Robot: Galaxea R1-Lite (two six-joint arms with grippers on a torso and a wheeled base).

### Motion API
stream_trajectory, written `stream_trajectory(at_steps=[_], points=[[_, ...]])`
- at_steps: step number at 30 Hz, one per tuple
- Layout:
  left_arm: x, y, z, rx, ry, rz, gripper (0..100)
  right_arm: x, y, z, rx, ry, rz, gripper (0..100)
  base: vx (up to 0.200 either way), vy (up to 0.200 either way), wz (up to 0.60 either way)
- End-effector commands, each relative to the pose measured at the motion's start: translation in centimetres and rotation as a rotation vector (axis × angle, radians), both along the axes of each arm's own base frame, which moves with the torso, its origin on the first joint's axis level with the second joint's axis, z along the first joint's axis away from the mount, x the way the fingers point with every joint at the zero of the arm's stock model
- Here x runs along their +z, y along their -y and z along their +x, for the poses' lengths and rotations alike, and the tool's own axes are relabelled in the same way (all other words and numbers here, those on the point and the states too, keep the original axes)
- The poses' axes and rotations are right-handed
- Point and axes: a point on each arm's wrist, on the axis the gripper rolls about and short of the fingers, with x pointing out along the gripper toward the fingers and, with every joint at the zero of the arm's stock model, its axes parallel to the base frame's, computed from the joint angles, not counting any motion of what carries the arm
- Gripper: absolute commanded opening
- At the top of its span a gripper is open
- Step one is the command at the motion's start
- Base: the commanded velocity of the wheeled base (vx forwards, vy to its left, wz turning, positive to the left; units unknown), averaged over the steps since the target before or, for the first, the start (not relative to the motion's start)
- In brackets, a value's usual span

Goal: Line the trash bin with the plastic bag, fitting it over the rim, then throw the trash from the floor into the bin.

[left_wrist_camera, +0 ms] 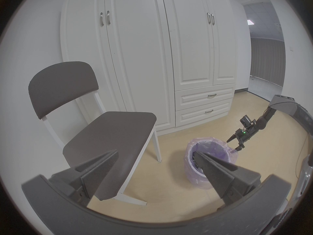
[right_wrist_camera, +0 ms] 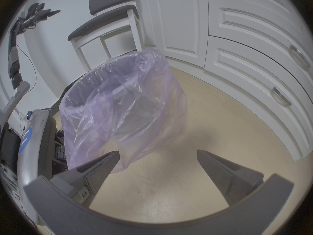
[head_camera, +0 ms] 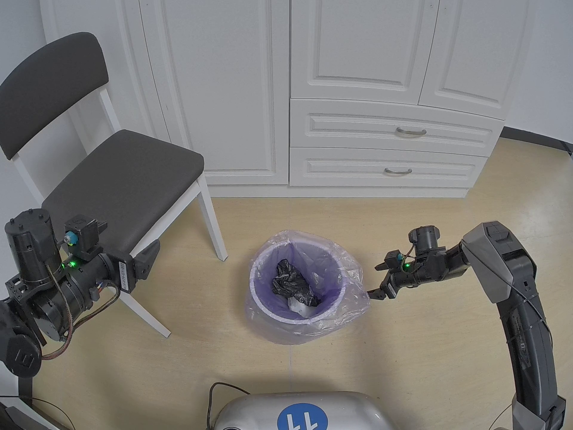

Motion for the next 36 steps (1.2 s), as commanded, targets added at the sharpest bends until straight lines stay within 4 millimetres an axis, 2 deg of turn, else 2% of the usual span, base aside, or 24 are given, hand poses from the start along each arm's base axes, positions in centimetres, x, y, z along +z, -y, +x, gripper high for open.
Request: stream_trajectory(at_steps=[1, 5, 6, 8, 10, 20, 26, 27, 28, 29, 30, 31, 32, 33, 36], points=[[-1.2, 0.3, 0.9, 0.001, -0.037, 0.013, 100, -1.6, -0.6, 0.7, 0.024, -0.031, 0.044, 100, 0.0, 0.0, 0.0], [-1.4, 0.4, 1.2, 0.001, -0.036, 0.013, 100, -1.8, -1.1, 1.5, 0.004, -0.058, 0.11, 100, 0.0, 0.0, 0.0], [-1.5, 0.4, 1.3, 0.001, -0.031, 0.011, 100, -2.9, -1.7, 1.6, -0.038, -0.112, 0.141, 100, 0.0, 0.0, 0.0], [-1.5, 0.4, 1.3, 0.003, -0.03, 0.009, 100, -3.2, -1.8, 1.5, -0.045, -0.127, 0.146, 100, 0.0, 0.0, 0.0], [-1.5, 0.5, 1.4, 0.001, -0.022, 0.009, 100, -3.6, -3.0, 1.5, -0.148, -0.189, 0.211, 100, 0.0, 0.0, 0.0], [-1.7, 0.6, 1.7, 0.003, -0.028, 0.009, 100, -3.9, -3.0, 1.5, -0.226, -0.23, 0.231, 100, 0.0, 0.0, 0.0], [-1.6, 0.5, 1.6, 0.006, -0.02, 0.005, 100, -3.5, -2.3, 1.8, -0.289, -0.21, 0.205, 100, 0.0, 0.0, 0.0], [-1.4, 0.5, 1.6, 0.006, -0.004, -0.001, 100, -1.9, -1.5, 2.0, -0.305, -0.188, 0.208, 100, 0.0, 0.0, 0.0], [-1.4, 0.5, 1.6, 0.006, -0.002, -0.002, 100, -1.6, -1.4, 1.9, -0.306, -0.19, 0.206, 100, 0.0, 0.0, 0.0], [-1.3, 0.5, 1.5, 0.005, 0.012, -0.007, 100, -0.1, -0.5, 0.7, -0.322, -0.219, 0.198, 100, 0.0, 0.0, 0.0], [-1.3, 0.5, 1.5, 0.005, 0.012, -0.007, 100, -0.1, -0.5, 0.7, -0.322, -0.219, 0.198, 100, 0.0, 0.0, 0.0], [-1.3, 0.6, 1.3, -0.003, 0.021, -0.008, 100, 1.9, 0.7, -1.2, -0.345, -0.257, 0.186, 100, 0.0, 0.0, 0.0], [-1.3, 0.6, 1.3, -0.003, 0.021, -0.008, 100, 1.9, 0.7, -1.2, -0.345, -0.257, 0.186, 100, 0.0, 0.0, 0.0], [-1.4, 0.6, 1.1, -0.011, 0.021, -0.009, 100, 3.5, 1.8, -3.1, -0.367, -0.284, 0.181, 100, 0.0, 0.0, 0.0], [-1.7, 0.7, 1.1, -0.017, 0.008, -0.003, 100, 5.8, 3.4, -5.5, -0.404, -0.271, 0.195, 100, 0.0, 0.0, 0.0]])
